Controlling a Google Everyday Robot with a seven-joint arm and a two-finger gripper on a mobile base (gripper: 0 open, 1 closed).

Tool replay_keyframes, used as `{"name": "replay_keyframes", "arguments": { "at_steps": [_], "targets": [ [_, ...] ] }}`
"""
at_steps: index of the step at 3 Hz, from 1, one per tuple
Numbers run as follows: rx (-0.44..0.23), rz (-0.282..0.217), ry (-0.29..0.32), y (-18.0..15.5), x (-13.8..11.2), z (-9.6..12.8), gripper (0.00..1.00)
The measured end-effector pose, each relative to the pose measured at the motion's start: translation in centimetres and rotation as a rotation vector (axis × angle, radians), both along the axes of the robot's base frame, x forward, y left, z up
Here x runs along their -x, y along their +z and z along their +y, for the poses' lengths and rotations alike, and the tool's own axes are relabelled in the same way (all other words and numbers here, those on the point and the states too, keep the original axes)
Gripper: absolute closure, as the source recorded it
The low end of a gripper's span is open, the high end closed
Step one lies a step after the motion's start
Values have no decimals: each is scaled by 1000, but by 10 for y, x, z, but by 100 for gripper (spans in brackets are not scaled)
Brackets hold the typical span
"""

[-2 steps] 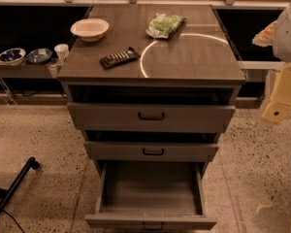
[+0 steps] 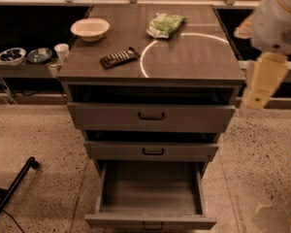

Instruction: Place rxbar chocolate into bottom drawer

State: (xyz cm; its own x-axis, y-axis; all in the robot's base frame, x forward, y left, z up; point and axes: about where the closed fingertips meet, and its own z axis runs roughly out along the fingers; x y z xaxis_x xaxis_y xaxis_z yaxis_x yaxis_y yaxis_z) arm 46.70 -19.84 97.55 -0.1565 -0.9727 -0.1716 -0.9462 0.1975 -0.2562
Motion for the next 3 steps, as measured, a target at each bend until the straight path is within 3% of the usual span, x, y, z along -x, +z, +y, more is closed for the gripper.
{"name": "replay_keyframes", "arguments": {
  "at_steps": [1,2,3],
  "targets": [
    [111,20,109,-25,-53,58,0],
    [248,33,262,-73,-110,129,0],
    [247,33,262,-73,-110,130,0]
  ]
}}
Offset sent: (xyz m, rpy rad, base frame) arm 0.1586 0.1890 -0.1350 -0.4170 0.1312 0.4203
